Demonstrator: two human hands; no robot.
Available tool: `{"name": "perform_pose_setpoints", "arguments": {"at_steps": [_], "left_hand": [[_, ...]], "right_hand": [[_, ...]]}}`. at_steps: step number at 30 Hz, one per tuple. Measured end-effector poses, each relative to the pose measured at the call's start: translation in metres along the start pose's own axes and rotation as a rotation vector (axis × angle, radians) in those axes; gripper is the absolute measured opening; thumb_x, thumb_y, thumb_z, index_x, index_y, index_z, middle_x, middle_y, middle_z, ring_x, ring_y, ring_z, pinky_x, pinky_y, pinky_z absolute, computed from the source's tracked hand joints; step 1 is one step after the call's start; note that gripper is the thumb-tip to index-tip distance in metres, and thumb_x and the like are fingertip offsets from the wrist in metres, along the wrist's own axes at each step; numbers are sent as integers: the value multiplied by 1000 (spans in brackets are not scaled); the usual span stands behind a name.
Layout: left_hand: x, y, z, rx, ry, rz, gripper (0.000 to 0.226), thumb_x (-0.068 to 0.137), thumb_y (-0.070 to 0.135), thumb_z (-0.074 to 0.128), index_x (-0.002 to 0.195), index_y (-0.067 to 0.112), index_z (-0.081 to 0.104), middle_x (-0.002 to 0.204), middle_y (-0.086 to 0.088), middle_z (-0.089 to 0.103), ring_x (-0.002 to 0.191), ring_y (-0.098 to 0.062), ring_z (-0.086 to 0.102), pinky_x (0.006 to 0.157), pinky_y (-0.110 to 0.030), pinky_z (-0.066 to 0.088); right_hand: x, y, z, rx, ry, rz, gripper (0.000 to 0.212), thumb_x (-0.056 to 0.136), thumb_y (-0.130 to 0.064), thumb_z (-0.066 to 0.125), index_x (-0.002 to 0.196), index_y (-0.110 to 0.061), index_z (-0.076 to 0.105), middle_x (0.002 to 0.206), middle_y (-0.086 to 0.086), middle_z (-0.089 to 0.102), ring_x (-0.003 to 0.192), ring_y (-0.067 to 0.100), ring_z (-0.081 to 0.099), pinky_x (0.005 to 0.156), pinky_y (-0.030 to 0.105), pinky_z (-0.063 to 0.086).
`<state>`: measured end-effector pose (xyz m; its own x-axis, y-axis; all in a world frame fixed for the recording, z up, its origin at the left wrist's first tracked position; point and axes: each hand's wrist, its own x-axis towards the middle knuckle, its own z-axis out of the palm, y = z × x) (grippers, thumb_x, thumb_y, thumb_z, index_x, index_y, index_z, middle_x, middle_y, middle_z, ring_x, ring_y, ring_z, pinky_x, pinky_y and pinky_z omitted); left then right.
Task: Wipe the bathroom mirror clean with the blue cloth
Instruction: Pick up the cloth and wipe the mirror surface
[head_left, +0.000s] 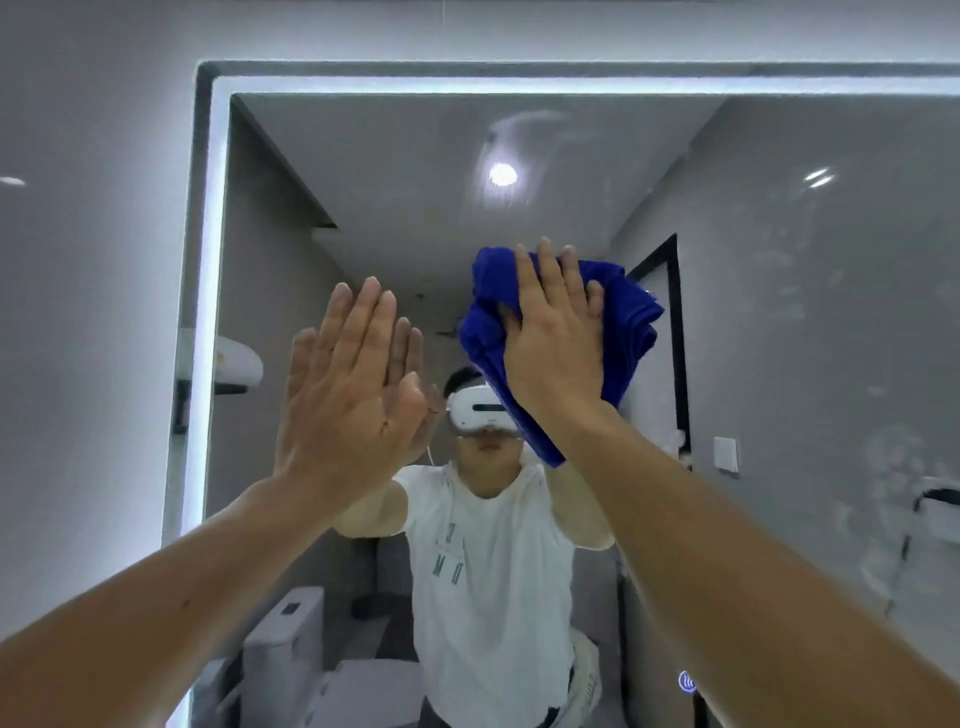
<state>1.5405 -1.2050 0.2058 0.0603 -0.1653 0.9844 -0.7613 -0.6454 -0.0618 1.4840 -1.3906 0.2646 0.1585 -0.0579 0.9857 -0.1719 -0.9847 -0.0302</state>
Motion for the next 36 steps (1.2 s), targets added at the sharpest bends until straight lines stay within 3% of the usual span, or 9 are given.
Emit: {"name": "perform_pose_setpoints", "arguments": {"at_steps": [5,10,18,22,25,30,32,34,36], "left_hand": [[-16,15,5,-30,-12,-41,67,95,34,26,156,16,7,164,3,-1,150,-8,-10,122,-38,-3],[-38,33,13,-62,-34,-29,69,93,35,28,156,17,7,165,3,0,150,-10,-8,123,-44,2],[-82,26,18,-31,-118,-1,68,96,43,23,156,13,9,164,-2,3,152,-16,-3,121,-52,10],[-103,22,19,-43,-159,-23,68,96,44,22,156,14,8,164,-1,2,151,-16,-4,121,-53,10],[-113,22,18,-41,-175,-29,67,97,42,23,156,13,9,165,-1,4,152,-16,-3,121,-53,10],[-115,13,14,2,-162,-39,68,100,50,11,155,12,6,164,0,0,152,-19,-2,121,-53,10],[-112,12,12,19,-145,-22,69,101,52,10,155,10,8,164,-5,5,152,-23,2,120,-54,12],[-108,13,12,37,-141,-18,68,101,51,16,154,11,6,163,-6,5,152,-24,2,119,-55,14],[-105,14,14,54,-159,-33,71,100,46,31,154,12,1,163,-5,-1,152,-23,-3,119,-56,15]], "right_hand": [[-74,-12,13,39,10,-77,55,102,-26,39,153,-13,24,160,9,21,149,26,10,120,42,1],[-174,-10,26,22,-39,-140,56,99,-33,32,150,-10,34,157,12,29,147,30,20,121,44,6],[-305,11,48,-67,-189,-218,69,93,-39,48,153,-16,23,161,7,17,149,27,13,121,44,6],[-348,24,41,-131,-283,-309,78,87,-29,60,153,-17,20,160,3,18,149,25,14,121,42,6],[-335,28,31,-109,-309,-356,87,78,-26,77,150,-16,29,158,4,28,146,25,23,119,44,13],[-190,23,15,74,-76,-69,60,94,-15,57,149,-11,33,157,10,30,147,31,20,119,51,11],[-124,23,4,94,-45,24,53,100,-21,41,151,-12,29,159,10,26,148,29,15,120,49,6],[-91,18,2,88,2,95,55,101,-30,26,152,-12,26,159,10,24,149,29,13,119,45,2],[-97,9,8,95,44,123,56,100,-32,25,152,-11,24,160,11,23,149,30,13,120,46,3]]}}
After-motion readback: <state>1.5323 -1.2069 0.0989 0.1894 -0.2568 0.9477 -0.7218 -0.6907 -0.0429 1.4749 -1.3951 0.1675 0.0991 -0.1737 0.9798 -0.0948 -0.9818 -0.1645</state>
